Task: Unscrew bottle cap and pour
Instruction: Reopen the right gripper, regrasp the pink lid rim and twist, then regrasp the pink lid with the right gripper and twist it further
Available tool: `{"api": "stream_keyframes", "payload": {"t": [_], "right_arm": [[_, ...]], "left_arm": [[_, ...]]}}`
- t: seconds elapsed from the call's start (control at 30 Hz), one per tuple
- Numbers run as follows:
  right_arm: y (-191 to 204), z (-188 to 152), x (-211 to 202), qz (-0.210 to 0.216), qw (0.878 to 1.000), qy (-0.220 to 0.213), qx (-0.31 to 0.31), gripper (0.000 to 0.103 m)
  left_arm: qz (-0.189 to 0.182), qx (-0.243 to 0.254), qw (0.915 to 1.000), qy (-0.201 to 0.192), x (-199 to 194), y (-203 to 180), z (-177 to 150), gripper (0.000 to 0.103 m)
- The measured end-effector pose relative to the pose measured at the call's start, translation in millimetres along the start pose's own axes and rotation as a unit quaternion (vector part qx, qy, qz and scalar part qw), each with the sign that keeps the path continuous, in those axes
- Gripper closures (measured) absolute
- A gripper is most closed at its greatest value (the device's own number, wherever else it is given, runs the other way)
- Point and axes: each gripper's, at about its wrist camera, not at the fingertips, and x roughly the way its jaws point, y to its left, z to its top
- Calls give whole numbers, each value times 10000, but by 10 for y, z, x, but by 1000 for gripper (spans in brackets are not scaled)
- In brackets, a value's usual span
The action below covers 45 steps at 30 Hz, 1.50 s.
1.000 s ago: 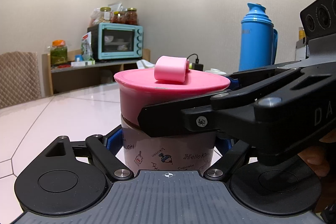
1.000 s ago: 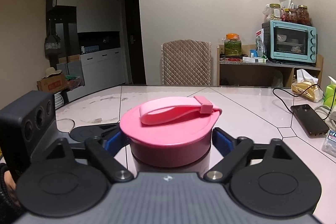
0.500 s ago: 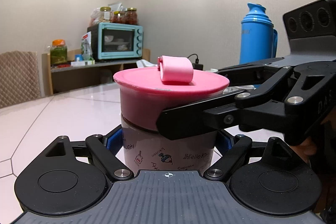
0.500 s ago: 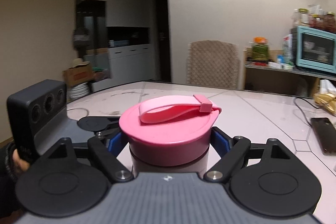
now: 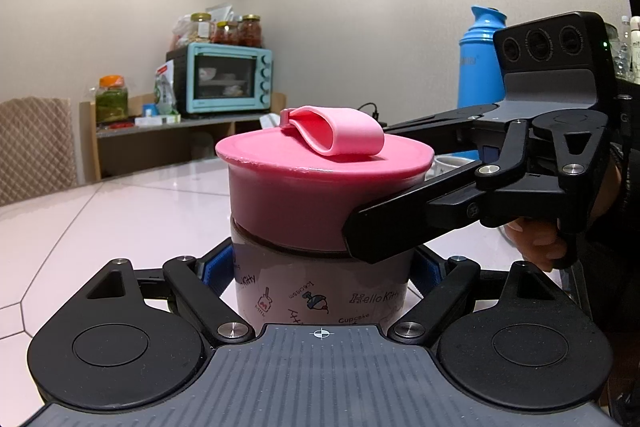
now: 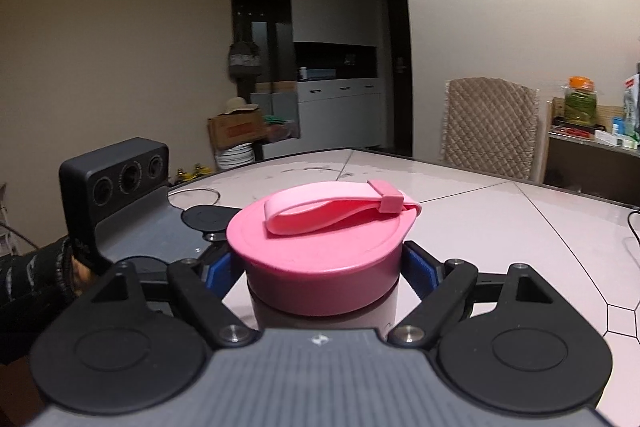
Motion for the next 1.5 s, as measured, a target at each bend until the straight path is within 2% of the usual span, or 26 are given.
{"api": "stream_keyframes", "payload": {"t": [0.17,0.23,0.43,0.57,0.73,1.03,1.5], "right_arm": [[33,17,-1,-61,10000,1,34,16],[62,27,1,-140,9999,53,85,10],[245,66,-35,-692,9974,87,195,5],[353,79,-44,-1020,9943,32,301,4],[540,66,-72,-1549,9871,-116,390,4],[723,-12,32,-2254,9732,-234,384,4],[753,-91,168,-2543,9644,-314,657,5]], "left_arm": [[3,7,10000,0,1,8,-3,13],[2,5,10000,1,2,12,-2,13],[1,4,10000,2,3,15,-5,13],[2,4,10000,1,5,19,-4,13],[3,5,10000,1,4,14,-7,13],[2,5,10000,1,7,21,-9,13],[2,5,10000,2,6,25,-9,13]]}}
